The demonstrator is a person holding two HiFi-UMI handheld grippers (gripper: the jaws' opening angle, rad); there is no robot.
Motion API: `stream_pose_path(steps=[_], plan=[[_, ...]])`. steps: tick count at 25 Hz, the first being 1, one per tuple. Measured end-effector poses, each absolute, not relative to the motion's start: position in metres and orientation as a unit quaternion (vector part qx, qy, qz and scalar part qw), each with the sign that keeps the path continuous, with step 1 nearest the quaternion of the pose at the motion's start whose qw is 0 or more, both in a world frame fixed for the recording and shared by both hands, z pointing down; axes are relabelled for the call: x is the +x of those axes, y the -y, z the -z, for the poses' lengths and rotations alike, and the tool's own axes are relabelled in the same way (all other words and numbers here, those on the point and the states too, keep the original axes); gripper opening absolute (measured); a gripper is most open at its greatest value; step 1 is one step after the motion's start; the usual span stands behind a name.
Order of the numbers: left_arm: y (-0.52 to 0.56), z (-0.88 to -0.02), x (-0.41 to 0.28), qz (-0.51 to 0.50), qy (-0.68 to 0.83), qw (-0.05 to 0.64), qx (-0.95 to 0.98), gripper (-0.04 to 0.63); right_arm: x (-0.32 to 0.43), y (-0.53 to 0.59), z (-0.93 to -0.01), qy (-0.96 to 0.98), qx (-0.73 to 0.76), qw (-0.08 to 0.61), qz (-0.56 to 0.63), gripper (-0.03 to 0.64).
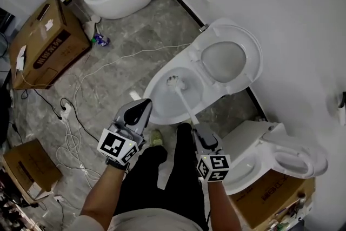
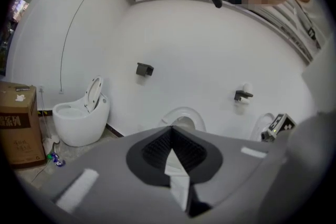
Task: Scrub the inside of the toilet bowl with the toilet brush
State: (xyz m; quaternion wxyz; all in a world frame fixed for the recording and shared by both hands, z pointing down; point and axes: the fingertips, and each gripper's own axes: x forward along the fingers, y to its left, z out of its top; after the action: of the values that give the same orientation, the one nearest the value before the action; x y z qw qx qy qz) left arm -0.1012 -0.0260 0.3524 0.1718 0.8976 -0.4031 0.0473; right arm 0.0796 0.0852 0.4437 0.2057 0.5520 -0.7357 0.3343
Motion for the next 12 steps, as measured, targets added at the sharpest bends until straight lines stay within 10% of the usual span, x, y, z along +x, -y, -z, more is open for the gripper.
stream_pose_path(steps=[12], plan=[[0.058,-0.514,-0.067,-0.097,0.397,0.223,0.885,0.006,0.094,-0.036,-0.616,0.686,0.565,0.202,-0.412,0.161]])
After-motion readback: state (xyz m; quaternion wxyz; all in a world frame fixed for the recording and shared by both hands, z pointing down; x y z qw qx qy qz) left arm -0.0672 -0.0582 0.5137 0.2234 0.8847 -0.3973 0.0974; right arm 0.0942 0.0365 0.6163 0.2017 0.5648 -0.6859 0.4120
